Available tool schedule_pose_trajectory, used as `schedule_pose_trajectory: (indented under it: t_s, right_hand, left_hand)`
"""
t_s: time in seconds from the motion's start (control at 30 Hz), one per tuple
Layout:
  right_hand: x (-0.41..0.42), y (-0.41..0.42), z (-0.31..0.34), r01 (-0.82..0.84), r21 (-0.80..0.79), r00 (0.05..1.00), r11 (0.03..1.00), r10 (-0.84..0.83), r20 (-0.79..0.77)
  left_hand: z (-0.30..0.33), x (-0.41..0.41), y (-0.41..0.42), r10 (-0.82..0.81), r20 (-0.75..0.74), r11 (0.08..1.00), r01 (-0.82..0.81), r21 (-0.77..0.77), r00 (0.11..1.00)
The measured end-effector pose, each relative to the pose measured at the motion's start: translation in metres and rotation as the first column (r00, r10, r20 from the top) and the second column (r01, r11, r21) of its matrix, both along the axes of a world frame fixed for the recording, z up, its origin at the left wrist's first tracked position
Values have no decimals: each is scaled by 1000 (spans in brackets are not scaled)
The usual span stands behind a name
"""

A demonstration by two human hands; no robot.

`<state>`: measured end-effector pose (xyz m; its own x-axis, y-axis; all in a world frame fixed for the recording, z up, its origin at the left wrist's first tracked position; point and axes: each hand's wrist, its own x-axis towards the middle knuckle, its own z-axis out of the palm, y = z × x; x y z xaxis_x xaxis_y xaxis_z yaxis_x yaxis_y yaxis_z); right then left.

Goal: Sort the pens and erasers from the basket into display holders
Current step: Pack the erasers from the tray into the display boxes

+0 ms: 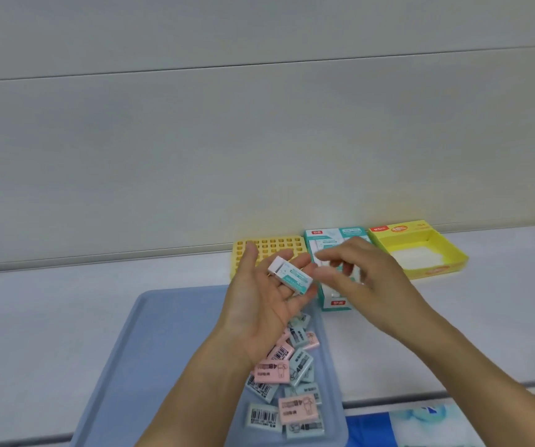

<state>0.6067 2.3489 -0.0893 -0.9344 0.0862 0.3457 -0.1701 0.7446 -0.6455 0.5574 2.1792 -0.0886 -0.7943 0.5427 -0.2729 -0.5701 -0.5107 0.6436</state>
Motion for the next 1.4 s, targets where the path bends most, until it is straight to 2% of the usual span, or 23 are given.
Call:
schedule_pose_trajectory:
  t_s: [0.07,0.1,0.17,0.2,0.23,0.27,0.3,0.33,0.4,0.43,0.47,0.53,0.67,0.8,0.97,1.1,1.17,1.23,1.3,1.33,1.4]
  right_hand:
    - [1,-7,3,-62,48,998,997,61,13]
    - [1,-7,3,-62,103,998,993,63,-7]
    - [1,3,5,-6,105,998,994,12,-57]
    - [2,14,7,42,84,996,996,-36,-79]
    - [3,28,7,112,75,990,991,-105,-91]
    - [5,43,8,180,79,981,980,-173,-89]
    - [8,58,7,228,96,973,969,-222,-68]
    - [11,70,6,245,133,970,960,-243,-27]
    - [14,86,0,186,227,976,956,-207,70]
    - [15,89,-3,136,265,979,955,-170,111]
    - [15,90,-7,83,300,981,950,-132,145]
    - [14,89,-12,11,345,978,939,-82,193]
    - [9,87,-16,-74,314,970,946,-5,242]
    - [8,86,-20,-49,288,969,956,-24,245]
    - [23,70,-40,100,342,993,934,-114,20]
    - [34,57,-62,7,502,946,865,-168,276]
    - [36,56,-64,-11,544,940,839,-176,291]
    - [36,58,-63,-27,494,950,869,-131,283]
    - [34,65,-55,-12,354,973,935,-70,218]
    - [32,72,-51,32,297,988,954,-74,134]
    - [22,95,-47,175,305,984,936,-179,-14]
  left_hand:
    - [5,6,13,-43,-15,999,43,18,999]
    - [7,9,19,-64,-38,998,65,18,997]
    - [7,13,30,-102,-118,995,100,-20,988]
    - [6,14,34,-123,-195,989,104,-105,973]
    - [4,14,36,-167,-323,960,79,-268,931]
    - [0,13,37,-264,-480,880,5,-475,837]
    - [-7,11,36,-399,-601,754,-126,-645,692]
    - [-16,9,36,-551,-652,612,-280,-740,521]
    - [-33,4,38,-801,-547,376,-509,-775,242]
    - [-39,3,40,-869,-467,299,-577,-760,164]
    - [-44,3,42,-901,-414,252,-619,-744,131]
    - [-47,0,46,-909,-400,234,-651,-722,117]
    - [-48,-4,46,-888,-446,282,-629,-724,115]
    - [-49,-5,47,-890,-442,281,-628,-726,112]
    - [-49,-5,48,-889,-449,292,-646,-705,87]
    - [-52,-5,49,-889,-451,289,-657,-696,86]
    - [-54,-4,50,-898,-432,270,-674,-688,81]
    - [-55,-4,51,-919,-391,240,-705,-667,57]
    - [-54,-5,55,-933,-357,208,-744,-635,44]
    - [-53,-7,58,-935,-352,199,-754,-626,45]
    - [-50,-8,66,-939,-339,189,-742,-644,56]
